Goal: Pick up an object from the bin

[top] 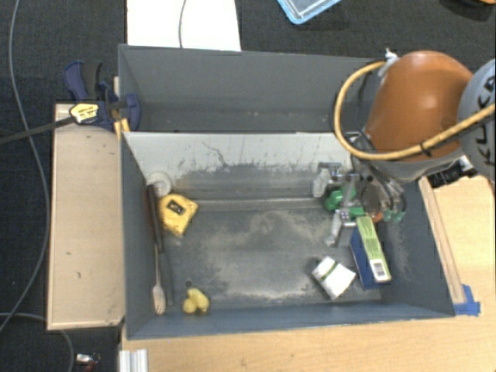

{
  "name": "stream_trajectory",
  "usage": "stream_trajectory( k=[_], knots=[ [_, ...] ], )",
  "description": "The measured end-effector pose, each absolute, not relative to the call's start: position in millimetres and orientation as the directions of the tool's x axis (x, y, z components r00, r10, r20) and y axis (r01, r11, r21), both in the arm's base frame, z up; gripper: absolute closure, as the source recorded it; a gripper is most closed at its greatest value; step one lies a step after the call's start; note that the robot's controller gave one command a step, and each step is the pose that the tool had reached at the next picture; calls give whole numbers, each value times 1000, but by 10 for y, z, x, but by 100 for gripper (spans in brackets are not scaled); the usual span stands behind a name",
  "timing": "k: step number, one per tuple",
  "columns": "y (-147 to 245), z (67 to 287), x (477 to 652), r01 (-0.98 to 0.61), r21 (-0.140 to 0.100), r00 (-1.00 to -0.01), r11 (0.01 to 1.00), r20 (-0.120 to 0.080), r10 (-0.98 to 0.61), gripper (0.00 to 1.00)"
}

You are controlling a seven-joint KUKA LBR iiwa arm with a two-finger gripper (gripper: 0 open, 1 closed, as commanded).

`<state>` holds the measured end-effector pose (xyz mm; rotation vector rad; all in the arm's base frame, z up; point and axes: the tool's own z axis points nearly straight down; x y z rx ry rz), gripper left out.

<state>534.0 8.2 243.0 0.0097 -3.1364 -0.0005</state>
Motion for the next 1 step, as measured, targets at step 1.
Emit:
stream_trajectory(
  k=[1],
  knots=[
    [82, 2476, 5354, -6, 0, -1000, 1000, -4, -6, 0]
  ],
)
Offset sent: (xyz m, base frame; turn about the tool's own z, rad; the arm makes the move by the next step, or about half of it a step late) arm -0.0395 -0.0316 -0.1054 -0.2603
